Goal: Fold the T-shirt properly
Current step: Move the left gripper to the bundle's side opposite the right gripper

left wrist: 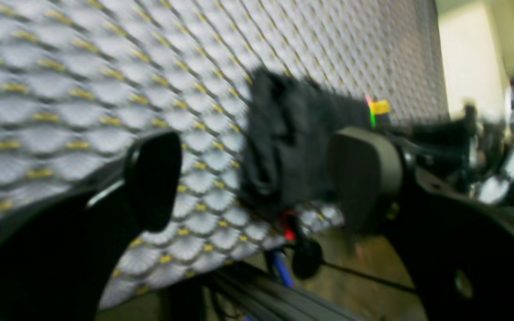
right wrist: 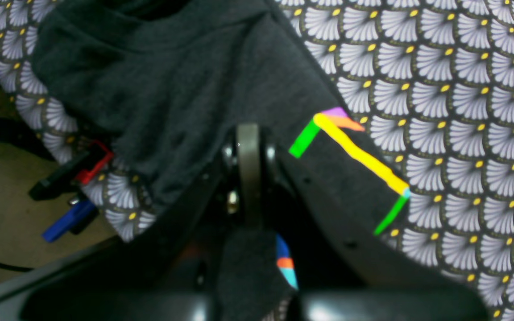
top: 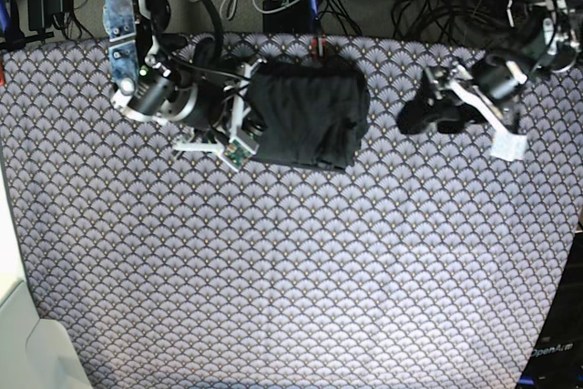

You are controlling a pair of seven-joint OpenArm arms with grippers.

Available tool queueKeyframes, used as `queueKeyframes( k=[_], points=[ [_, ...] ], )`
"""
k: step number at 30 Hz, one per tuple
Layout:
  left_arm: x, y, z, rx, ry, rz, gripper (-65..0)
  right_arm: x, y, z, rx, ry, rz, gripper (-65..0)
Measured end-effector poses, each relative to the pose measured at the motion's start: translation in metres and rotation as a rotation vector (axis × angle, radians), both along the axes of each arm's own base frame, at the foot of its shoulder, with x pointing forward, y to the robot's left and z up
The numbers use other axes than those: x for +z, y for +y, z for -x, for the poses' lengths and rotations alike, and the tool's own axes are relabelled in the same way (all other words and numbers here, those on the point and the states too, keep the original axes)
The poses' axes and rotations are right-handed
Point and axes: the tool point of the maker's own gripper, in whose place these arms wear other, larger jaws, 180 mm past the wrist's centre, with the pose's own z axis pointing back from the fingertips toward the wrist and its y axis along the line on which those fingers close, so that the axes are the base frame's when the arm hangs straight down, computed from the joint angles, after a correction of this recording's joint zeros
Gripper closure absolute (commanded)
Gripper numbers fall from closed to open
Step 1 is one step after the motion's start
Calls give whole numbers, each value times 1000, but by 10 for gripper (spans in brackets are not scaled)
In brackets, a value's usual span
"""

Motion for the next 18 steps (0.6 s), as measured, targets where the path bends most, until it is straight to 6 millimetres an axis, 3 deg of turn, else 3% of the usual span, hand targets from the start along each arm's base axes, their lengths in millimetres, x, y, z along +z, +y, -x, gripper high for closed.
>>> queueKeyframes(
  k=[6, 14, 18],
  points=[
    [-28, -33, -16, -72, 74, 79, -535, 0, 0, 0, 0, 0, 0, 0],
    [-34, -55, -27, -101, 82, 128, -535, 0, 0, 0, 0, 2, 1, 0],
    [-52, -62, -23, -110, 143, 144, -535, 0, 0, 0, 0, 2, 2, 0]
  ],
)
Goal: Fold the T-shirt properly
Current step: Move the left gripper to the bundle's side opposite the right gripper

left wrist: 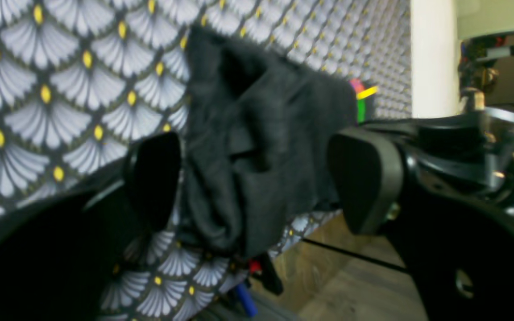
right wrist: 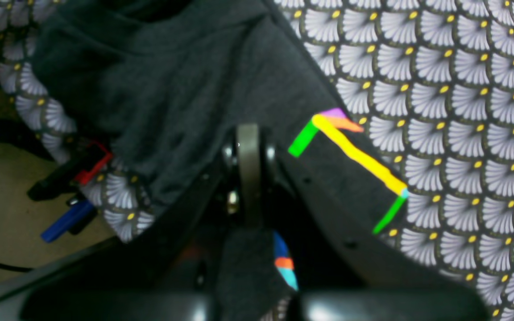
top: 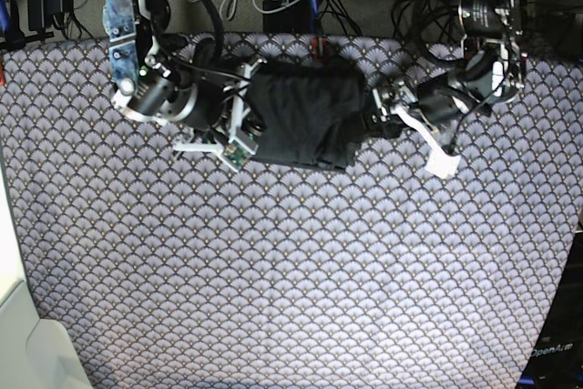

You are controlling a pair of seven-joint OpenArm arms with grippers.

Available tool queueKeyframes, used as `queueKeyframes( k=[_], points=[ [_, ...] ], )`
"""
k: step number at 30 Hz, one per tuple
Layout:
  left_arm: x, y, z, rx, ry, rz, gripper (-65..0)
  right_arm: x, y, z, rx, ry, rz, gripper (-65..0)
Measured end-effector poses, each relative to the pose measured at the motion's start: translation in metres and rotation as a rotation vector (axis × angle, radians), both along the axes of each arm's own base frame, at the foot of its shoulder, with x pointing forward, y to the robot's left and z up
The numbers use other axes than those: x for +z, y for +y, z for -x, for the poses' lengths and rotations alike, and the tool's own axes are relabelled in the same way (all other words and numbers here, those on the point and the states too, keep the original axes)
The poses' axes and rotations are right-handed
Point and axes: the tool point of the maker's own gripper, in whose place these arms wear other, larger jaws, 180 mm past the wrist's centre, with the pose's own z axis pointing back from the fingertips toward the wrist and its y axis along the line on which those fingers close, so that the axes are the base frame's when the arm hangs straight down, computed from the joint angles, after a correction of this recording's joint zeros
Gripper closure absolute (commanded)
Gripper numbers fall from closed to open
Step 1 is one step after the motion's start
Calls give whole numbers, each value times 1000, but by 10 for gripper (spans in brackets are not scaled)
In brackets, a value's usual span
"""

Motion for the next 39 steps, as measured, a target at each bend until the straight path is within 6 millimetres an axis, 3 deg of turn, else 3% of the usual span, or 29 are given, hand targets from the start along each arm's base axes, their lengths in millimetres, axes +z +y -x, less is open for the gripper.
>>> queueKeyframes(
  k=[6, 11, 22, 25, 32, 39],
  points=[
    [-3, 0, -9, 10, 6, 8, -534, 0, 1, 0, 0, 1, -1, 0],
    [-19, 4, -11, 10, 27, -93, -534, 0, 1, 0, 0, 1, -1, 0],
    [-24, -35, -15, -71, 30, -85, -534, 0, 1, 0, 0, 0, -3, 0],
    [-36, -33, -12, -55, 67, -81, -534, 0, 0, 0, 0, 0, -1, 0],
    [-42, -33, -20, -38, 86, -42, -534, 0, -1, -1, 1, -3, 1, 0],
    [-46, -47, -22, -50, 90, -13, -528, 1, -1, -2, 1, -7, 1, 0]
  ],
)
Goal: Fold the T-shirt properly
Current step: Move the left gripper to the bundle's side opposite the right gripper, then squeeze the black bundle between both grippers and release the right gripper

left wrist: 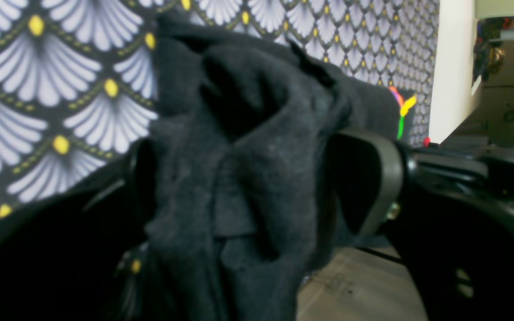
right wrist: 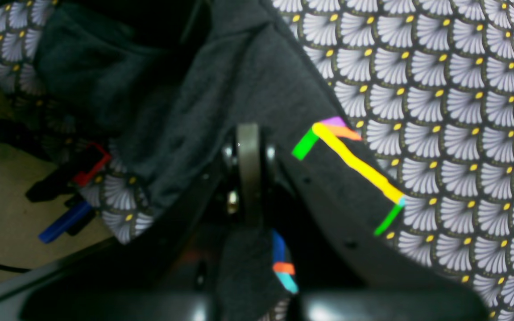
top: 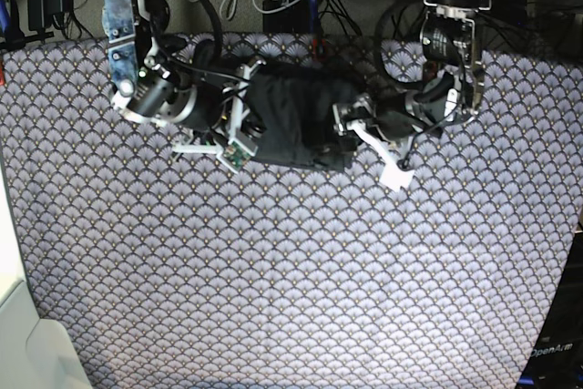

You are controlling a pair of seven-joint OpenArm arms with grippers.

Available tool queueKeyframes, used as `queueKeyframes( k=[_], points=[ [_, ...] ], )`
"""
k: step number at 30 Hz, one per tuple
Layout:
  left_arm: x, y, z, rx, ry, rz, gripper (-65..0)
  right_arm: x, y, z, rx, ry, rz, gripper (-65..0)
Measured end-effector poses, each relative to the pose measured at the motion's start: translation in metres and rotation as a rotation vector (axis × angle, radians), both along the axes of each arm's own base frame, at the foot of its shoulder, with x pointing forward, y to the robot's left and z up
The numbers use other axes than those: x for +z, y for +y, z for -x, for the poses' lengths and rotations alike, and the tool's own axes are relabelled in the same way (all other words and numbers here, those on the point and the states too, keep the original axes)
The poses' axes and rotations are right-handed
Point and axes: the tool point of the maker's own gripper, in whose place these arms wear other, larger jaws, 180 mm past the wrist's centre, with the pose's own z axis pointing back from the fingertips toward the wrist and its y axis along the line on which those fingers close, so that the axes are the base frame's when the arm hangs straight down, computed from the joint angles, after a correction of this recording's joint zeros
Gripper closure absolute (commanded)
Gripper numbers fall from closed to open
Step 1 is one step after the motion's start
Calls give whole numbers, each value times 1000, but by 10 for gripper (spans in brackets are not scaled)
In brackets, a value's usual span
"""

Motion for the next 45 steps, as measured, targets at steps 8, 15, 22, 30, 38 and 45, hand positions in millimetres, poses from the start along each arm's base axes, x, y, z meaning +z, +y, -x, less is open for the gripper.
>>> queueKeyframes(
  k=[8, 15, 22, 30, 38, 45],
  points=[
    [-8, -22, 11, -101, 32, -31, -160, 0, 0, 0, 0, 1, 0, 0],
    [-4, -21, 6, -109, 29, -42, 0, -1, 0, 1, 0, 3, 0, 0],
    [-1, -19, -3, -128, 13, -81, -3, 0, -3, 0, -6, 2, 0, 0],
    [-3, -27, -21, -229, -77, -288, -3, 6, -62, -20, -189, -28, 25, 0],
    [3, -60, -22, -399, -165, -397, -3, 17, -153, -31, -468, -66, 53, 0],
    [11, -81, -31, -557, -288, -584, -3, 24, -212, -23, -648, -84, 77, 0]
  ],
)
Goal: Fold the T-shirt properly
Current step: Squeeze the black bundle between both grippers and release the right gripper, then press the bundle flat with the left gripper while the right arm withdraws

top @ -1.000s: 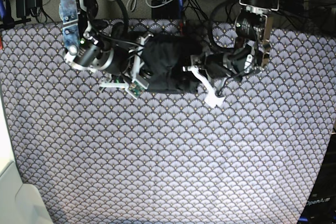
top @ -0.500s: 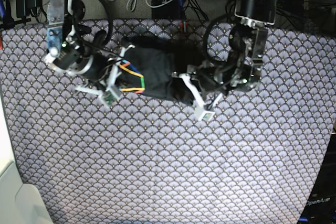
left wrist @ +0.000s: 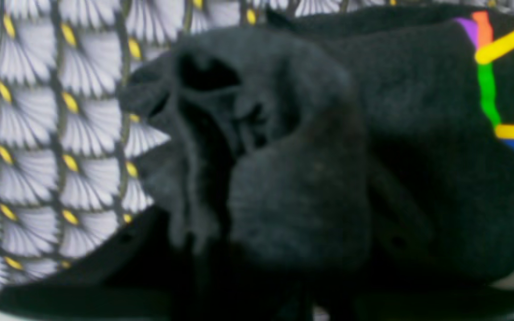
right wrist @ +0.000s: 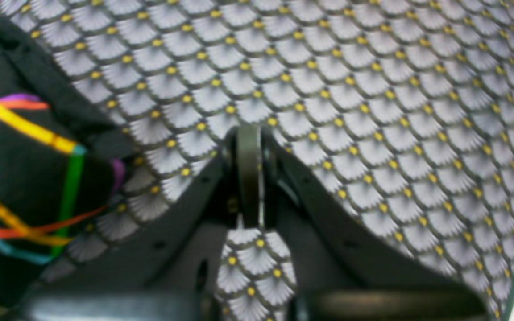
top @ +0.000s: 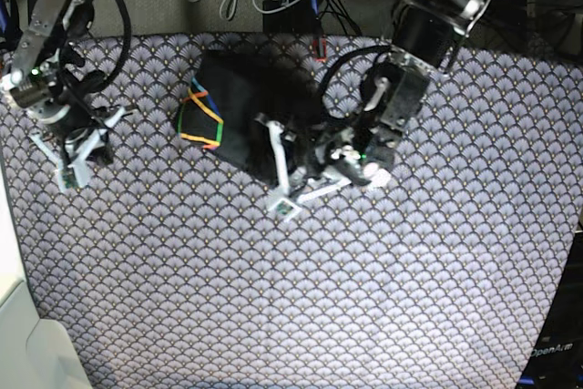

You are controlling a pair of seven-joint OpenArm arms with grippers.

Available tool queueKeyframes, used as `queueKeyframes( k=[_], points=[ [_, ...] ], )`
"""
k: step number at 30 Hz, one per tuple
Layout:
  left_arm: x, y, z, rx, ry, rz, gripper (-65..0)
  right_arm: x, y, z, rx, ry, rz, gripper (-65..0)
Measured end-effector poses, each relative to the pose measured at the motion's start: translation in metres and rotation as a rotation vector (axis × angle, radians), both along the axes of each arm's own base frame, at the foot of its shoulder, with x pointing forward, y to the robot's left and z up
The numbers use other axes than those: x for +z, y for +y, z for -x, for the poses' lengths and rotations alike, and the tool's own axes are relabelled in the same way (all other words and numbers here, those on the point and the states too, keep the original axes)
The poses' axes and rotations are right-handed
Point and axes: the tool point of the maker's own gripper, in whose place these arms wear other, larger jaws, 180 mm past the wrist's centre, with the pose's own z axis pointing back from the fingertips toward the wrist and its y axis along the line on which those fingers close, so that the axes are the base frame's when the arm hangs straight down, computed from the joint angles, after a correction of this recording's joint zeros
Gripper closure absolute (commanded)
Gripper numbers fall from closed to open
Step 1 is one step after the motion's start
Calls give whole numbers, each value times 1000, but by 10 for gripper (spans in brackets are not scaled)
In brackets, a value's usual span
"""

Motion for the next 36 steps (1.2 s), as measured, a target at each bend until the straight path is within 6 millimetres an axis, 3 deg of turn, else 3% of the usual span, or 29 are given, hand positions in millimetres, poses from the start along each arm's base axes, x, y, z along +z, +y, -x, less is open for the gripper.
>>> queueKeyframes(
  k=[13, 20, 24, 27, 32, 36],
  points=[
    [37, -58, -26, -240, -344, -220, -3, 8, -67, 26, -212, -11, 33, 0],
    [19, -77, -28, -327, -415, -326, -3, 13, -102, 46, -333, -19, 50, 0],
    [24, -96, -30, -368, -493, -330, -3, 15, -114, 54, -376, -25, 53, 0],
    [18, -95, -28, -418, -534, -400, -3, 17, -121, 59, -402, -26, 59, 0],
    [16, -111, -15, -539, -636, -452, -3, 13, -121, 65, -396, -12, 62, 0],
    [22, -127, -9, -496, -698, -401, -3, 11, -125, 70, -402, 7, 75, 0]
  ],
)
